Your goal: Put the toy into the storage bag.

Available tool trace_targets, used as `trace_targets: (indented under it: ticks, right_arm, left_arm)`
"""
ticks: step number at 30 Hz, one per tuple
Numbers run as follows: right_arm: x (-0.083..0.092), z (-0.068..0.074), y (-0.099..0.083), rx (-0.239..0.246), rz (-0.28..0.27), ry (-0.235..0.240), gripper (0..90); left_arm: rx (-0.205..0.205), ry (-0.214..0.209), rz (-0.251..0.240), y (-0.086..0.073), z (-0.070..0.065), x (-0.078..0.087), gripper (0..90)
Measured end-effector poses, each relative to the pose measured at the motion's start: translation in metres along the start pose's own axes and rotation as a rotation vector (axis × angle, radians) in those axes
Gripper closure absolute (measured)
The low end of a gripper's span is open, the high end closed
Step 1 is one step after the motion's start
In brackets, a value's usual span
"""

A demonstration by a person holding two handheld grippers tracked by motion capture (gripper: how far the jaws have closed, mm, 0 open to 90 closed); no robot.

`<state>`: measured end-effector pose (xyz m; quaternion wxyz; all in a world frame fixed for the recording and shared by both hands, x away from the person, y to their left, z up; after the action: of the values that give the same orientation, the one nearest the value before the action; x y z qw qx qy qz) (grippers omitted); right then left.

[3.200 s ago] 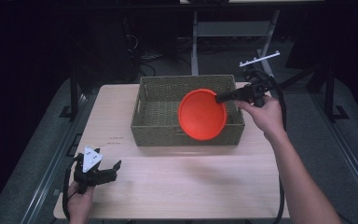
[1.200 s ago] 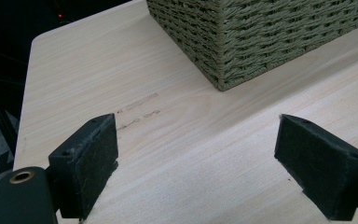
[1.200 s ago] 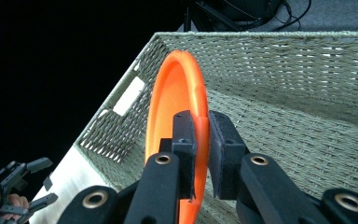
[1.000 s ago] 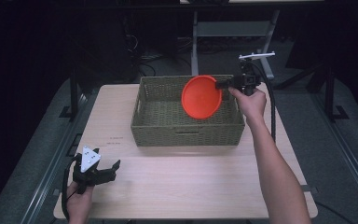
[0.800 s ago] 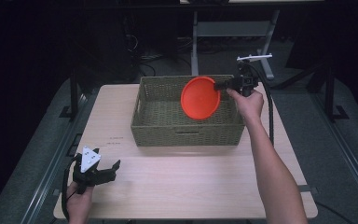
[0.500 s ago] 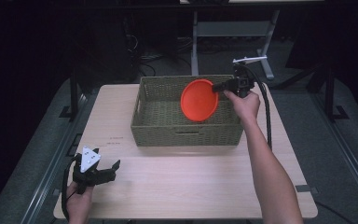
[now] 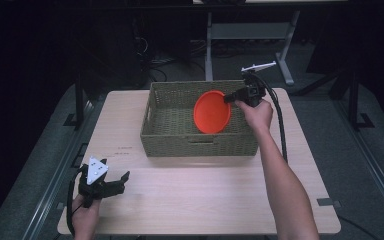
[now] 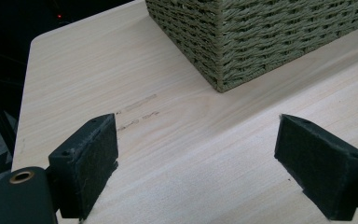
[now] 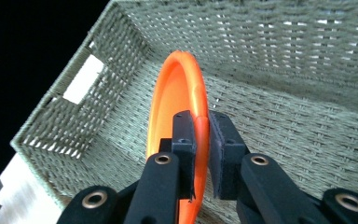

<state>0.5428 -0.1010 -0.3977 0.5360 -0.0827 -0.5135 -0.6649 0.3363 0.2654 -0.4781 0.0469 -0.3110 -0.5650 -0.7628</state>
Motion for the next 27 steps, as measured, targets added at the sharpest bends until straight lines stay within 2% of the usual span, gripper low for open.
trace_targets:
  ticks: [1,2,8,18,27]
  right_arm:
    - [-0.002,-0.001,-0.001,0.0,0.008,-0.008,81.4]
    - [-0.006,-0.002,-0.003,0.021,0.024,-0.029,81.3]
    - [-0.015,-0.001,-0.008,0.048,0.064,-0.066,81.2]
    - [-0.022,-0.002,-0.013,0.049,0.11,-0.092,81.0]
    - [-0.025,-0.004,-0.017,0.041,0.139,-0.094,80.3]
  left_arm:
    - [0.0,0.001,0.0,0.0,0.0,0.0,12.9]
    - [0.001,0.001,0.003,0.0,0.001,0.0,12.9]
    - [0.004,0.001,0.003,-0.001,0.001,0.001,12.9]
    - [0.01,0.0,-0.005,0.0,0.0,0.0,12.9]
    - [0.006,-0.001,-0.001,0.0,0.0,0.0,12.9]
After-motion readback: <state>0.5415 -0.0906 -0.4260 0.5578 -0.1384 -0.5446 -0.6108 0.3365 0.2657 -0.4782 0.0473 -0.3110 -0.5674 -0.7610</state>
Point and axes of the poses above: each handheld gripper's, and its own axes: x roughly backward along the jaws, y roughly out of its top, z roughly to its left, the point moved 10 cm from there along -x, roughly forward along the jaws, and after that the axes turned 1 degree about x, right-handed, at the moved point
